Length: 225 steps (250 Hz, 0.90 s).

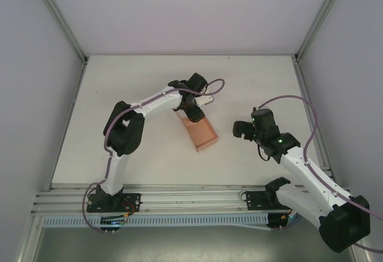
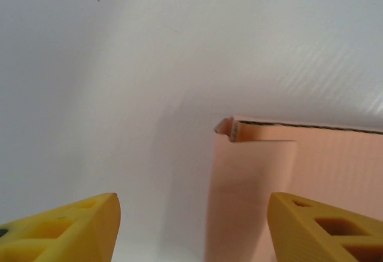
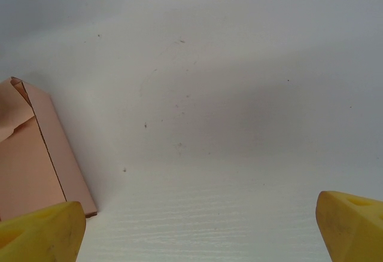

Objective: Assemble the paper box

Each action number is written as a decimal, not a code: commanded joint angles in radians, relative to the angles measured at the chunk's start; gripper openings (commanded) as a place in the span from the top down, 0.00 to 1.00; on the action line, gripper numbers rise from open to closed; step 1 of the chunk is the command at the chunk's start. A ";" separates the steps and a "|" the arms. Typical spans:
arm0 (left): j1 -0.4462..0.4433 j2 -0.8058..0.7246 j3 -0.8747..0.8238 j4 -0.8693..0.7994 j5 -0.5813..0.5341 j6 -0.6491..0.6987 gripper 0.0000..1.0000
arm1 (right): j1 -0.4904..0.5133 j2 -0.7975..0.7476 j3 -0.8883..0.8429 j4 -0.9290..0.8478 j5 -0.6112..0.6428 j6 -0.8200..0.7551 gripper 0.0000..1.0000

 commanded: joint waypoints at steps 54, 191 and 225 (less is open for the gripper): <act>0.024 0.100 0.083 -0.143 0.026 0.073 0.56 | -0.007 0.074 0.007 0.074 -0.041 -0.036 0.01; 0.011 -0.079 -0.065 0.110 -0.253 -0.171 1.00 | 0.020 0.098 0.033 0.089 -0.064 0.061 0.01; -0.037 -0.206 -0.124 0.217 -0.371 -0.251 1.00 | 0.093 0.095 0.040 0.174 -0.051 0.144 0.01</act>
